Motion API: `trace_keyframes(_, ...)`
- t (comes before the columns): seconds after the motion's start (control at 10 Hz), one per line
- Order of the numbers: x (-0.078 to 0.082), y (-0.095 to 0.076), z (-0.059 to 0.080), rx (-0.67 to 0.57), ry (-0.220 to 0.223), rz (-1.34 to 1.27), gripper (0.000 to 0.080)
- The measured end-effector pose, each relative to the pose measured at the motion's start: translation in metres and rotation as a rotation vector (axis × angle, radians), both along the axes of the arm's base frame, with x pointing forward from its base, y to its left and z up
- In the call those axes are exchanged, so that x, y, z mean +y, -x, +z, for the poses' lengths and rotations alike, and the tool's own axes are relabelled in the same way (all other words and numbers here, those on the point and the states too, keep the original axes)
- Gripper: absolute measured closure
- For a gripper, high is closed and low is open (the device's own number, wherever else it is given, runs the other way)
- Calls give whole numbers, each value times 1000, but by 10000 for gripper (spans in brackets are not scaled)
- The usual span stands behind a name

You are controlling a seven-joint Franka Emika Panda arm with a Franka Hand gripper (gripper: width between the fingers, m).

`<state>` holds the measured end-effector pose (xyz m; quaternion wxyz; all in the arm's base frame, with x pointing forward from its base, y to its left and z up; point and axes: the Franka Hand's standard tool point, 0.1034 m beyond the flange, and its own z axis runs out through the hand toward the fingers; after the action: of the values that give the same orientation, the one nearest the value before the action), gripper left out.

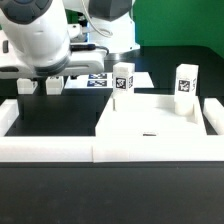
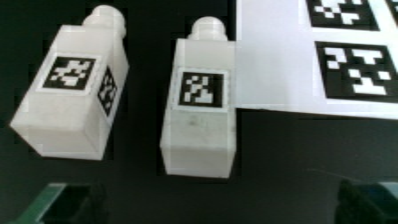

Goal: Assemble square table

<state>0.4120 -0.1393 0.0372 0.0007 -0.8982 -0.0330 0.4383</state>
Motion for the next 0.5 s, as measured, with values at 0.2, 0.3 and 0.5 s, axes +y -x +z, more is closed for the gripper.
trace_keyframes(0.2, 0, 0, 0, 1, 0, 0, 150)
trace_keyframes(0.3, 0, 2, -1, 5, 0, 0, 150)
trace_keyframes(0.5, 1, 23, -8, 46, -5, -9, 150)
